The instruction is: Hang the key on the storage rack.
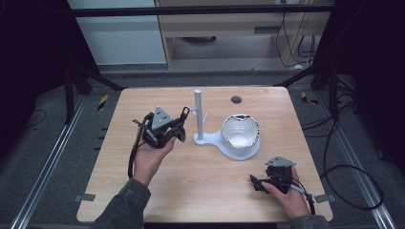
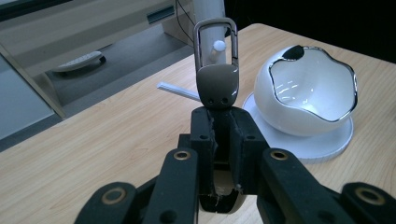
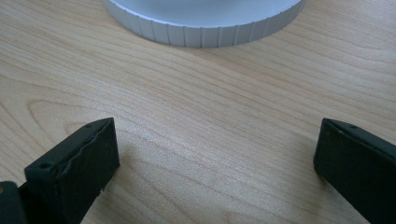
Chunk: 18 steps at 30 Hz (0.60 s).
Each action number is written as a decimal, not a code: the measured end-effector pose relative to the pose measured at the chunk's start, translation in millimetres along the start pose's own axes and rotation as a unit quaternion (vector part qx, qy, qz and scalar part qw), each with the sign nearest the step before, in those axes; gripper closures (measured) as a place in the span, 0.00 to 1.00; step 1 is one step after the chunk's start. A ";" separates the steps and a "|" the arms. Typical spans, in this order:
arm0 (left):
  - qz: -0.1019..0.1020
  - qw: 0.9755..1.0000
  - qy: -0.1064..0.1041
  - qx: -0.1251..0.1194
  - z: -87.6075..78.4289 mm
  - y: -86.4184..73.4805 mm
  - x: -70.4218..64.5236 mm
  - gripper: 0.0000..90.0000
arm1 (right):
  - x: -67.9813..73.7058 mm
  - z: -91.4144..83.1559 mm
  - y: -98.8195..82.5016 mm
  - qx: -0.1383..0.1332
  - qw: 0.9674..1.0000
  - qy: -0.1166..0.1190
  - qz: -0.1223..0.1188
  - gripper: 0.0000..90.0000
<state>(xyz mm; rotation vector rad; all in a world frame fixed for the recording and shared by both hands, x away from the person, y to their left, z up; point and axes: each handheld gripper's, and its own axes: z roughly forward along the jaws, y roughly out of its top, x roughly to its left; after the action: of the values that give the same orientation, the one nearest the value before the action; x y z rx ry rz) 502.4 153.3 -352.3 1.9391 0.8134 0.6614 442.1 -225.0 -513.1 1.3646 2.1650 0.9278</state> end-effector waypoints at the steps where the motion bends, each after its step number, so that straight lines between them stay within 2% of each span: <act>1: 0.001 1.000 -0.002 0.001 1.0 0.4 -0.4 0.89 | 0.1 0.1 0.0 0.000 1.000 -0.001 0.000 0.00; 5: 0.012 1.000 0.000 0.004 5.4 1.9 -4.5 0.89 | 0.0 0.3 -0.1 -0.001 1.000 -0.002 -0.002 0.00; 9: 0.003 1.000 0.000 0.003 9.7 1.9 -3.2 0.89 | 0.1 0.3 -0.2 -0.001 1.000 -0.002 -0.001 0.00; 12: 0.007 1.000 0.001 0.007 14.3 0.8 -3.8 0.89 | 0.0 0.4 -0.2 0.000 1.000 -0.003 -0.001 0.00; 18: 0.001 1.000 0.000 0.010 23.1 -0.7 -3.9 0.89 | 0.1 0.1 -0.1 0.000 1.000 -0.002 0.000 0.00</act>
<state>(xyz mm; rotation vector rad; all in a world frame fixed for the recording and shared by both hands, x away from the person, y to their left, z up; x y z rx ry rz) 516.2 138.3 -363.8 1.9592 0.8208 0.6562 442.1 -224.9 -513.3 1.3638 2.1626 0.9252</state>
